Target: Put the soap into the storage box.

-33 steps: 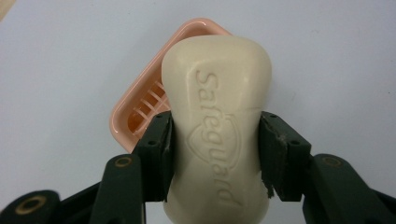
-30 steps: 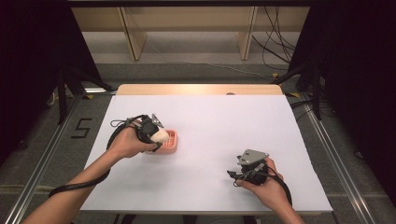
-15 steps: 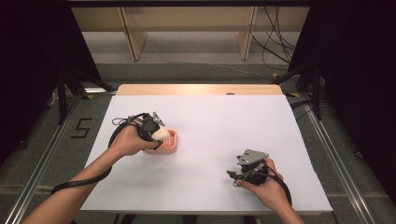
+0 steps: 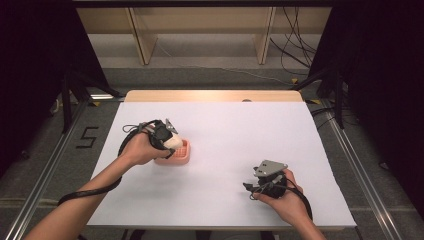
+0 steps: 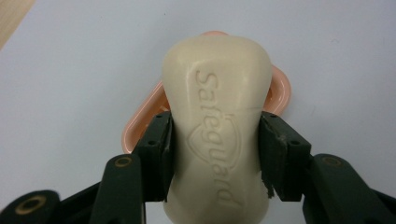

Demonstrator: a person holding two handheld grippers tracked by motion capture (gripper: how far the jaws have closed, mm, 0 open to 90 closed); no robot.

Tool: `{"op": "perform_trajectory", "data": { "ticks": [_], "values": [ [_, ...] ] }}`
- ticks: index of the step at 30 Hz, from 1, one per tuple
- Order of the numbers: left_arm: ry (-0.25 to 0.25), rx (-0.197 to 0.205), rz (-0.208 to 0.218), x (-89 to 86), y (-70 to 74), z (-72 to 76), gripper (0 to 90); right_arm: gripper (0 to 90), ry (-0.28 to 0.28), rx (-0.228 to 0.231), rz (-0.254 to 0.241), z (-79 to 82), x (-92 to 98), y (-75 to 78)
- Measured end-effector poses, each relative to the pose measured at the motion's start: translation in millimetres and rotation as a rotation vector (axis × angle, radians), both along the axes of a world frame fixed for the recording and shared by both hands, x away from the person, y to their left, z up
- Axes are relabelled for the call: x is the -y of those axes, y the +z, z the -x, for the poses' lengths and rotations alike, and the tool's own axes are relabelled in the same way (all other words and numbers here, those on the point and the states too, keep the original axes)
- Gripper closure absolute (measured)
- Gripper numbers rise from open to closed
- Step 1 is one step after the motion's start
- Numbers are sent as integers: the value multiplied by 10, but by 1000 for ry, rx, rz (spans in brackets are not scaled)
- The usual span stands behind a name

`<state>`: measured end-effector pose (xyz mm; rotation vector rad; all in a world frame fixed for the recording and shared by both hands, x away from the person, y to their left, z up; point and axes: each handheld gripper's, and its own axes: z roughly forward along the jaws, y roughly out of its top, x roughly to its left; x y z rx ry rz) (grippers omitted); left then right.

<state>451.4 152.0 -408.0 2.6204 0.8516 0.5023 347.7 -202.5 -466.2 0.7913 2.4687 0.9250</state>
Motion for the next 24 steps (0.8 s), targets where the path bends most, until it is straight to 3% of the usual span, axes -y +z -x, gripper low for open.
{"op": "perform_trajectory", "data": {
  "ticks": [24],
  "values": [
    [-11,19,-25,-53,-148,-144,492,354,0,-1,-2,4,3,5]
  ]
}}
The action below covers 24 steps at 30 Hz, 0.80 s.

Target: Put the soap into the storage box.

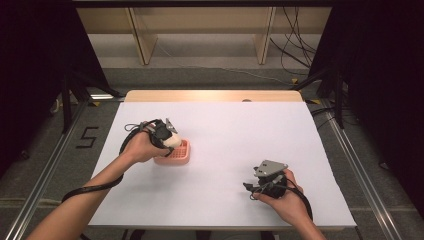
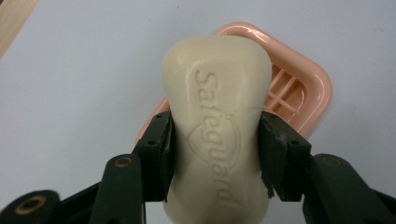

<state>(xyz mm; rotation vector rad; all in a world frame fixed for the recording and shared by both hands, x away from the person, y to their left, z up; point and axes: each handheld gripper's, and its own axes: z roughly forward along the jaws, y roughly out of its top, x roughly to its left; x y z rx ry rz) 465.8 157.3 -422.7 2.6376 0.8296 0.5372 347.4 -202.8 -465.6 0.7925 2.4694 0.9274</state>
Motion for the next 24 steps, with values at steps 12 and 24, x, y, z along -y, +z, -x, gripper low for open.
{"op": "perform_trajectory", "data": {
  "ticks": [12,24],
  "values": [
    [-10,1,-9,2,-68,-44,492,354,2,1,1,0,-2,-2],
    [-38,4,-17,41,-129,-78,492,354,5,1,3,1,-3,-1]
  ]
}}
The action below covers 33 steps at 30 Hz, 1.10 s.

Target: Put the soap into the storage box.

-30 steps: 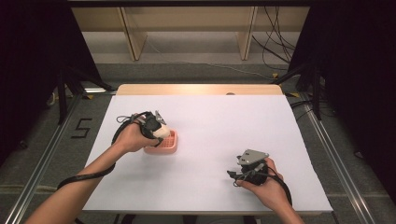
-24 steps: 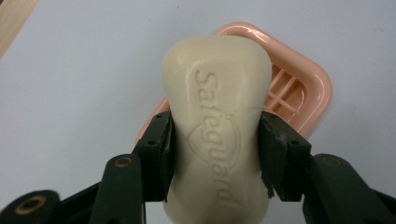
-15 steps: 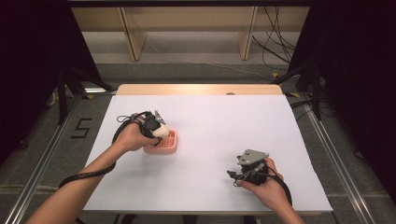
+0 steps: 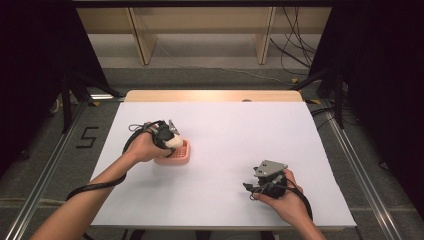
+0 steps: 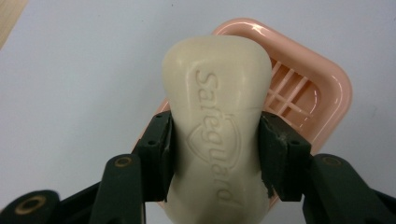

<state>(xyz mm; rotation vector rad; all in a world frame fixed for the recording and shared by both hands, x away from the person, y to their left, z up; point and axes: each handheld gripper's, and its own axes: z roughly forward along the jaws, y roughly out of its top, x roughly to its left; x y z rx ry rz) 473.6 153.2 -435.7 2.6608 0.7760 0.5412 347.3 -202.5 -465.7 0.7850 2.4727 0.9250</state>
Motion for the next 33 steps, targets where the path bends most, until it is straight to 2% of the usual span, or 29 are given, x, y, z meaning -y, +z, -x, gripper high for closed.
{"op": "perform_trajectory", "data": {
  "ticks": [6,8,12,21,23,30,31,32,33],
  "values": [
    [-13,-6,-10,27,-22,-24,491,354,4,-2,0,2,-1,0],
    [5,-12,5,39,-41,-24,491,354,2,0,0,2,-1,1],
    [-9,-12,0,40,-46,-50,490,354,2,-1,0,3,-2,1],
    [-13,-38,-2,43,-48,-90,465,353,4,-3,1,4,-4,-1],
    [-6,-46,24,43,-17,-85,441,353,4,-4,0,4,-5,0],
    [-17,-39,54,12,45,-16,393,353,5,-5,0,7,-5,0],
    [-14,-33,76,-22,72,25,387,353,5,-4,0,7,-5,-1],
    [-14,-33,76,-22,72,25,387,353,5,-4,0,7,-5,-1],
    [2,-19,107,-67,96,69,387,353,4,-4,0,8,-4,0]
  ]
}}
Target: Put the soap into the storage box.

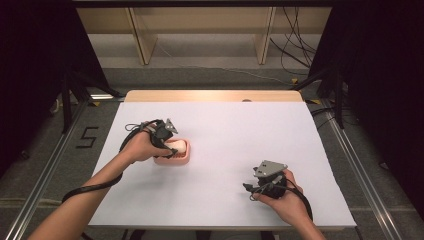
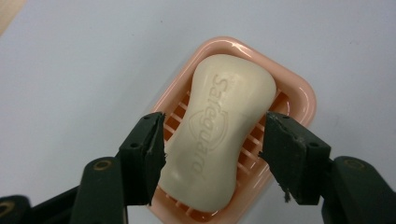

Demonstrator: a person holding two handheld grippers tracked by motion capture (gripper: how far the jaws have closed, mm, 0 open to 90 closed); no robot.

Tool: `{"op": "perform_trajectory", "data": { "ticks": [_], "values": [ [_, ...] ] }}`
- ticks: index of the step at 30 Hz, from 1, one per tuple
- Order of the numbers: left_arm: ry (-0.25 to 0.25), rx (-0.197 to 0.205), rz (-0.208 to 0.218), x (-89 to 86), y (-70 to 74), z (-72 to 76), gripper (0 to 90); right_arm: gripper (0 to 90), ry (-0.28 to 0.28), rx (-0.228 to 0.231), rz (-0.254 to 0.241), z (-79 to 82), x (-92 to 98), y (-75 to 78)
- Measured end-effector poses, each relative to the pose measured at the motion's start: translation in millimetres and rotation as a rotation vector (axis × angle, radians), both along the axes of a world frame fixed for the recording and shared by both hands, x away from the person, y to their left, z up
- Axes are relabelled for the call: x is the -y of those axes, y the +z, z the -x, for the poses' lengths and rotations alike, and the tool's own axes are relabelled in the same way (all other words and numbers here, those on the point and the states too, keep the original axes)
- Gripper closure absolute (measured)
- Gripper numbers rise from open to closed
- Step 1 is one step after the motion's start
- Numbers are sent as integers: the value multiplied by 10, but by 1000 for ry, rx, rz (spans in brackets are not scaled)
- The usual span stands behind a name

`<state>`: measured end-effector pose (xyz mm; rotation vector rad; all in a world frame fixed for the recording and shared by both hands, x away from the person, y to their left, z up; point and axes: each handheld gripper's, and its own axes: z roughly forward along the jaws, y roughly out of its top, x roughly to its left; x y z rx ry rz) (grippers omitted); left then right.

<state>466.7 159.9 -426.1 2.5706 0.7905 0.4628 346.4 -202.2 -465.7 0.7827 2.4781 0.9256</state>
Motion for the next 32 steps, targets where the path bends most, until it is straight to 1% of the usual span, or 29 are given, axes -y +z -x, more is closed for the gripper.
{"op": "perform_trajectory", "data": {
  "ticks": [1,2,3,4,5,6,7,8,9,10,11,12,13,14,15,16,17,18,19,20,21,22,23,24,25,26,28,29,32],
  "values": [
    [0,0,0,0,0,0,387,353,0,0,0,0,0,0],
    [12,19,24,-53,23,57,387,353,0,0,1,-1,-1,-2],
    [12,19,24,-53,23,57,386,353,0,0,1,-1,-1,-2],
    [28,30,57,-108,39,130,383,353,1,-2,2,-1,-4,-3],
    [28,30,57,-108,39,130,381,353,2,-1,3,-1,-4,-2],
    [42,38,89,-174,43,243,377,353,-2,-5,-1,4,-7,-1],
    [42,38,89,-174,43,243,372,353,-2,-5,-1,4,-7,-1],
    [52,36,116,-228,33,349,368,353,-2,-3,0,3,-5,0],
    [52,36,116,-228,33,349,366,353,-2,-3,1,3,-4,-1],
    [48,52,125,-313,17,492,363,353,-2,-3,1,2,-5,-2],
    [48,52,125,-313,17,492,361,353,-2,-3,2,2,-5,-3],
    [75,63,174,-380,-29,640,359,353,-3,-4,2,2,-6,-3],
    [75,63,174,-380,-29,640,357,353,-3,-4,2,2,-6,-3],
    [92,80,200,-451,-79,783,356,353,-3,-3,2,2,-9,-3],
    [92,80,200,-451,-79,783,356,353,-3,-3,2,2,-9,-3],
    [97,90,220,-526,-138,918,356,353,-10,-13,0,10,-17,-8],
    [97,90,220,-526,-138,918,355,353,-10,-13,0,10,-17,-8],
    [118,93,225,-597,-201,1040,355,353,-4,-9,5,-3,-12,-8],
    [118,93,225,-597,-201,1040,354,353,-4,-9,5,-3,-12,-8],
    [163,72,242,-642,-268,1167,354,353,-6,-7,3,-2,-14,-11],
    [163,72,242,-642,-268,1167,353,353,-6,-6,4,-2,-15,-11],
    [161,58,246,-700,-282,1242,352,353,-7,-6,4,-1,-16,-11],
    [161,58,246,-700,-282,1242,352,353,-7,-6,4,-1,-16,-11],
    [163,84,259,-763,-297,1328,352,353,-7,-5,3,3,-18,-12],
    [163,84,259,-763,-297,1328,352,353,-7,-5,3,3,-18,-12],
    [200,80,294,-773,-329,1398,352,353,-7,-7,2,4,-18,-14],
    [197,45,285,-793,-360,1504,354,353,-1,-8,4,-8,-12,-17],
    [197,45,285,-793,-360,1504,354,353,-1,-8,4,-8,-12,-17],
    [176,33,286,-769,-355,1602,353,353,-6,-11,2,-18,1,-27]
  ]
}}
